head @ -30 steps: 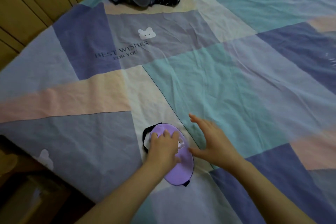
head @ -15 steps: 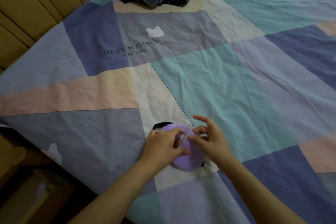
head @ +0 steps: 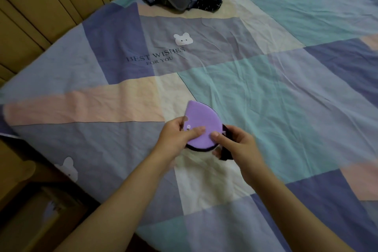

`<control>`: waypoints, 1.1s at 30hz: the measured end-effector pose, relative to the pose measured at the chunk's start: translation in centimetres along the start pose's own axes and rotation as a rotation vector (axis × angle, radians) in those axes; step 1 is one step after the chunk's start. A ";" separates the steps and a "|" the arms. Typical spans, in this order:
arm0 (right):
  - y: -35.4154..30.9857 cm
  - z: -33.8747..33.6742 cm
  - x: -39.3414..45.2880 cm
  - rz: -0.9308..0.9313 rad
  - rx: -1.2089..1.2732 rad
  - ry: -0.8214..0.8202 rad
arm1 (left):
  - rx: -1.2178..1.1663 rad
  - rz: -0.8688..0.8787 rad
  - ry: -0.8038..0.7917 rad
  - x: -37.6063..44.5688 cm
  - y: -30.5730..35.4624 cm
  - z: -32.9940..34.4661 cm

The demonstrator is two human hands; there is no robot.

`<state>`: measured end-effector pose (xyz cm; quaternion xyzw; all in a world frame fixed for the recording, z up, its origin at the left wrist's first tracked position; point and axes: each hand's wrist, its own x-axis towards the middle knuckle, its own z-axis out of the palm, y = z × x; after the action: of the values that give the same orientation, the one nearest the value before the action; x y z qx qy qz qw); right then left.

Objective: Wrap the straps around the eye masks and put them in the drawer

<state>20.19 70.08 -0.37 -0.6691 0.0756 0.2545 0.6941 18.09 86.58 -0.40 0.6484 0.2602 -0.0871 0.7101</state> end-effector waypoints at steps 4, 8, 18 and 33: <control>1.4 -0.4 -0.5 -0.003 -0.075 0.124 | -0.086 -0.029 0.250 1.0 -0.6 -2.2; 1.2 -0.2 -0.8 0.026 -0.010 0.077 | -0.060 -0.023 0.282 0.8 -1.2 -3.2; 0.0 -0.2 -0.2 0.200 0.361 -0.014 | -0.013 -0.001 0.336 0.9 -1.9 -5.6; -3.0 0.0 0.9 0.120 0.529 -0.247 | 0.264 0.058 0.281 0.1 -1.9 -6.5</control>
<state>22.34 70.40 1.89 -0.4234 0.0936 0.3458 0.8321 15.60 92.65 -2.27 0.7489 0.3243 -0.0086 0.5779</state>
